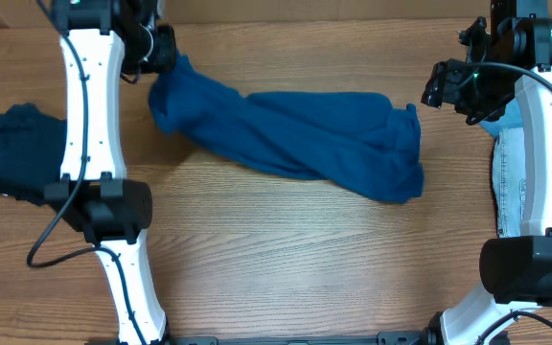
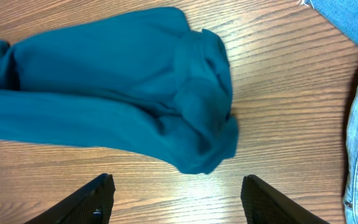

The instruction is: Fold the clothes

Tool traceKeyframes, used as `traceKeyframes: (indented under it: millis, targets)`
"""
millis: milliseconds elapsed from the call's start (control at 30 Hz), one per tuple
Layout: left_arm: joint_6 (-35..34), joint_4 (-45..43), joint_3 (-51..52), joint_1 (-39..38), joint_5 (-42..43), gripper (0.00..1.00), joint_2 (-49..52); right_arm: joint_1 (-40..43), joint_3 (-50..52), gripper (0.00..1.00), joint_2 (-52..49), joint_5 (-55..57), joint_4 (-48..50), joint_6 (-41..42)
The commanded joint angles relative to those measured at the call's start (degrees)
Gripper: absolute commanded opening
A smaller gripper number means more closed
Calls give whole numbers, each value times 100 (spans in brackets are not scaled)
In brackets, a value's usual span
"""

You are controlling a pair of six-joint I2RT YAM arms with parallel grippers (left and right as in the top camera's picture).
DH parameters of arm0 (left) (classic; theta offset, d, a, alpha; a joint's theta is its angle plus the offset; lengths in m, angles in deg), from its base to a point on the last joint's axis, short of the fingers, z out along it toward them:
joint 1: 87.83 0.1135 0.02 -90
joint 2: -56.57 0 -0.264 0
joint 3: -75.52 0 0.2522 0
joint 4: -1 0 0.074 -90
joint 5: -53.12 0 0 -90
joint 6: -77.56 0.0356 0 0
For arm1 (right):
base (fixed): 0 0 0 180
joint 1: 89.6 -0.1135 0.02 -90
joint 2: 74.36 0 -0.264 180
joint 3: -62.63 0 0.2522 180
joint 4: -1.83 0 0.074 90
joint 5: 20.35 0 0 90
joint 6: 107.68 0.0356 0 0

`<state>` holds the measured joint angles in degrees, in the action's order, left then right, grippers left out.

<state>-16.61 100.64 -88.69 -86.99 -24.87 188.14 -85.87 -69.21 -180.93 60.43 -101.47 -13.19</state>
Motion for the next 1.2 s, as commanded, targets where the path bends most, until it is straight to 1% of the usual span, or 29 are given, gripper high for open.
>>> traceKeyframes:
  millis: [0, 67, 100, 133, 333, 433, 533, 700, 833, 900, 967, 1033, 1067, 1100, 1167]
  targets:
    - [151, 258, -201, -13, 2, 4, -258, 15, -114, 70, 72, -31, 31, 22]
    - [236, 387, -190, -22, -26, 6, -258, 15, -114, 69, 74, -31, 28, 22]
    - [251, 433, -190, -22, -72, 10, -258, 15, -114, 70, 72, -31, 28, 22]
    - [251, 501, -190, -22, -162, 22, -258, 15, -111, 70, 72, -31, 26, 22]
    - [249, 686, -151, -22, -302, 46, -256, 15, -114, 70, 74, -31, -7, 20]
    - [249, 852, 52, -22, -505, 50, -245, 15, -114, 70, 72, -31, -59, 4]
    - [249, 669, 710, -22, -645, 51, -245, 15, -114, 70, 74, -31, -61, 4]
    - [138, -651, 2461, 66, -673, 52, -245, 15, -114, 70, 72, -31, -59, 4]
    - [188, -1296, 2900, 105, -1268, 52, -245, 15, -114, 70, 72, -31, -37, 4]
    - [293, -1443, 3010, 105, -1252, 51, -245, 15, -114, 70, 72, -31, -35, 4]
    - [293, -1580, 3121, 103, -1235, 45, -245, 15, -114, 70, 72, -31, -31, 4]
    - [291, -1698, 3333, 101, -1097, 33, -245, 15, -114, 70, 72, -31, -28, 4]
    - [286, -1665, 3401, 98, -951, 29, -245, 15, -114, 70, 72, -31, -33, 4]
    - [284, -1578, 3412, 96, -813, 26, -245, 15, -114, 70, 74, -31, -48, 4]
    - [289, -1290, 3403, 66, -616, 24, -271, 15, -114, 70, 74, -31, -55, 4]
